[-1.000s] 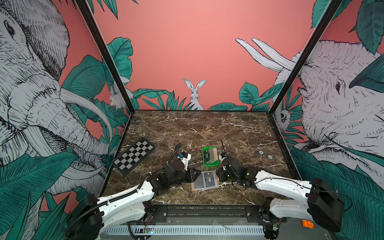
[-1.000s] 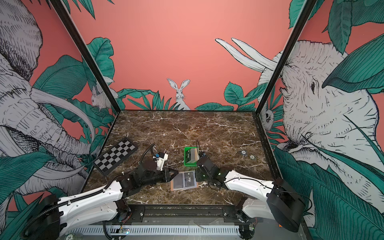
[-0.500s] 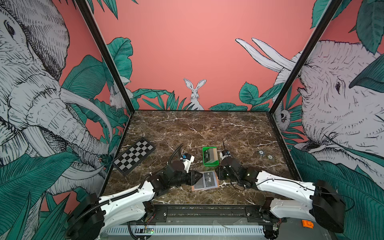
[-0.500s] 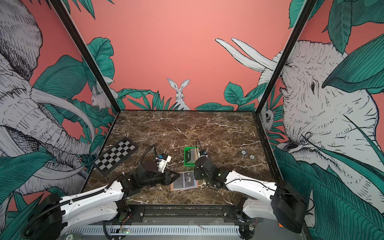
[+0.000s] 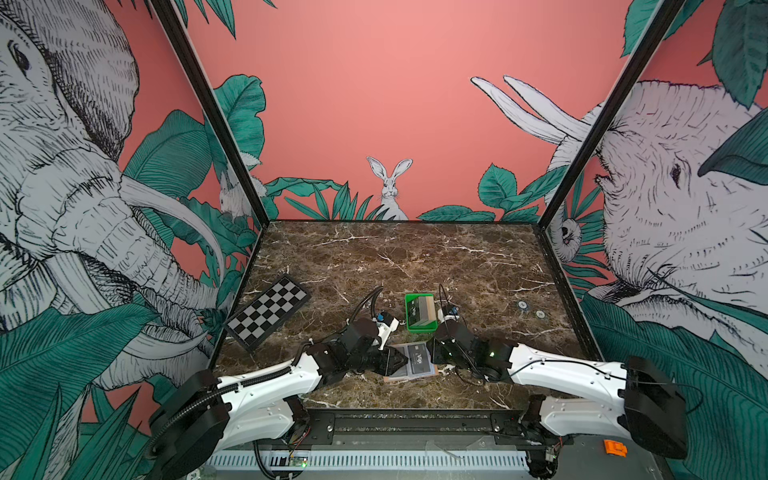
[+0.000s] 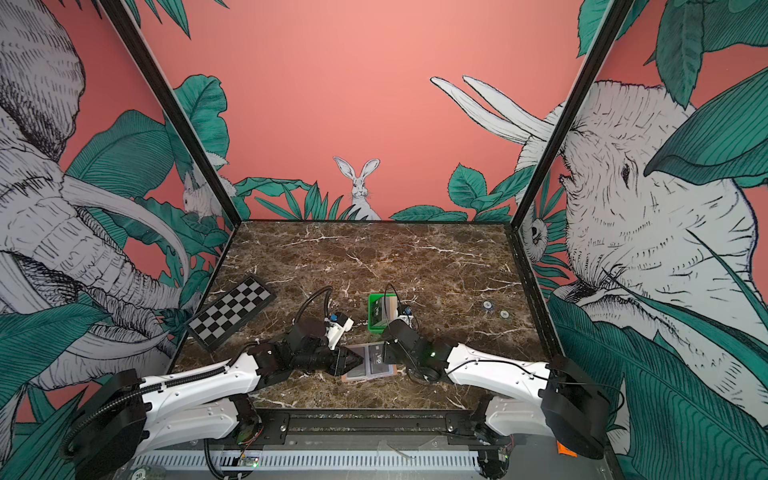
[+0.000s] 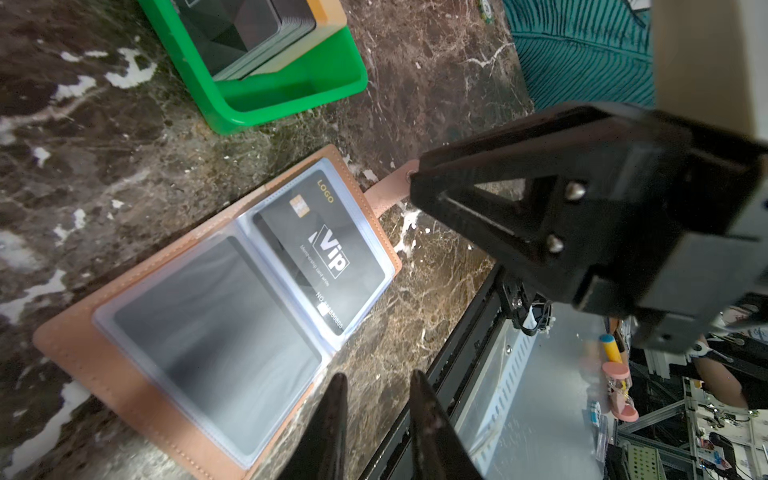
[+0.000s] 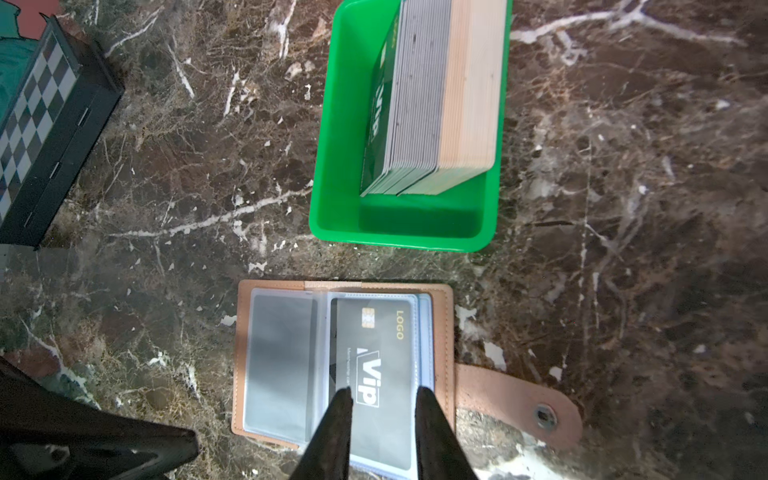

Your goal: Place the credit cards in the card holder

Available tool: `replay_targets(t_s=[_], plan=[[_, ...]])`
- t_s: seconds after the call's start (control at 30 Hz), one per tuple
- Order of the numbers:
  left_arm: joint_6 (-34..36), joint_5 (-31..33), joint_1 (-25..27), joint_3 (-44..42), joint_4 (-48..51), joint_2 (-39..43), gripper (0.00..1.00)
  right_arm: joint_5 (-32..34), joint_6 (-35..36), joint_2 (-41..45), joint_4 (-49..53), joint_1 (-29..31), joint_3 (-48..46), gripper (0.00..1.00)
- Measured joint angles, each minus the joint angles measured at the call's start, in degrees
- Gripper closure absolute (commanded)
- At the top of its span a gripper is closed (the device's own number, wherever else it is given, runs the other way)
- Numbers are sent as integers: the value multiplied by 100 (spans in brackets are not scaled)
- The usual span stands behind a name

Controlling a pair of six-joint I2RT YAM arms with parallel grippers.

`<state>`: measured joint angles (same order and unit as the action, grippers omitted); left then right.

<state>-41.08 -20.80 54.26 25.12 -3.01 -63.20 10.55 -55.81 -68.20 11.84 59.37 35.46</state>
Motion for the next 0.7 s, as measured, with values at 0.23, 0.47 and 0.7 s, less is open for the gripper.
replay_targets(t_s=[0.23, 0.47, 0.7], plan=[[-584, 262, 11, -306, -704, -138, 72, 181, -57, 605, 188, 0, -170, 61], [-868, 717, 232, -177, -610, -310, 72, 317, 361, 1091, 577, 0, -168, 60], [-942, 953, 256, 74, -483, -619, 74, 251, 636, 1250, 487, 0, -334, 58]])
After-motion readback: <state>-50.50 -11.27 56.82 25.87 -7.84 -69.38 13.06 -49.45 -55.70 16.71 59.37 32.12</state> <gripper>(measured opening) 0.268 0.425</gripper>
